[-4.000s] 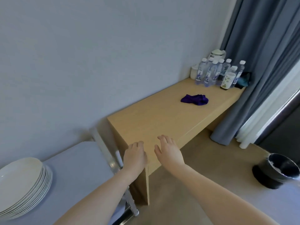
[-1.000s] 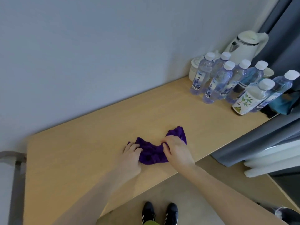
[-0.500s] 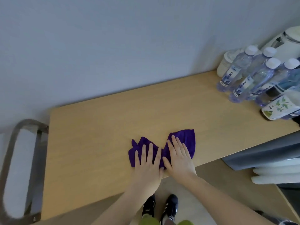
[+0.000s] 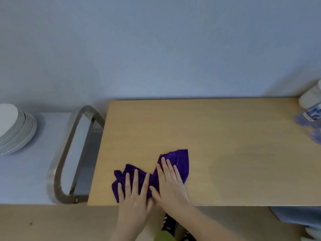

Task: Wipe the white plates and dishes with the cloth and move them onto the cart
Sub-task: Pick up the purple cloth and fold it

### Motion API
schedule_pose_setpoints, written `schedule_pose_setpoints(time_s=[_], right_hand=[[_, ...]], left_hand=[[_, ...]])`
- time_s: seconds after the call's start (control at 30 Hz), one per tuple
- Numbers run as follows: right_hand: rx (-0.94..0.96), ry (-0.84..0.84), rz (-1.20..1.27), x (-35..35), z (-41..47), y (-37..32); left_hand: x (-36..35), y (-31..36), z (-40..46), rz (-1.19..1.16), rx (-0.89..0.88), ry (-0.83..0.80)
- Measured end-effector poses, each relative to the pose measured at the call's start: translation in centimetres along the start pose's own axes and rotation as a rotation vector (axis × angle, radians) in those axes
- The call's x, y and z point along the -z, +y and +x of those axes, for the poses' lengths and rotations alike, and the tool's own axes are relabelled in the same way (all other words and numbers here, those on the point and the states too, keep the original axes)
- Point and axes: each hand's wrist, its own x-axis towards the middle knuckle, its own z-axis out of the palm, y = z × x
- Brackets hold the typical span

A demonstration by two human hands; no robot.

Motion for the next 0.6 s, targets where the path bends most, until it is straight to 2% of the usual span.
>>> schedule_pose_setpoints(time_s=[0.17,0.43,0.5,0.6], right_hand=[[0.056,0.033,0.035,-0.2,4.9,-1.8],[-0.278,0.164,0.181,1.1,12.0,-4.6],[-0.268,0.176,0.195,1.4,14.0,-4.6],[-0.156,0.169,0.193,2.0,17.3,-4.0]], left_hand=[[0.2,-2.7,2.9,-0.064,0.155,-0.03],[0.4,-6.1,10.7,-0.17,0.206,0.075],[0.5,-6.9,12.5,-0.166,0.207,0.09],[0.9,-7.9,15.2,-0.173,0.213,0.115]])
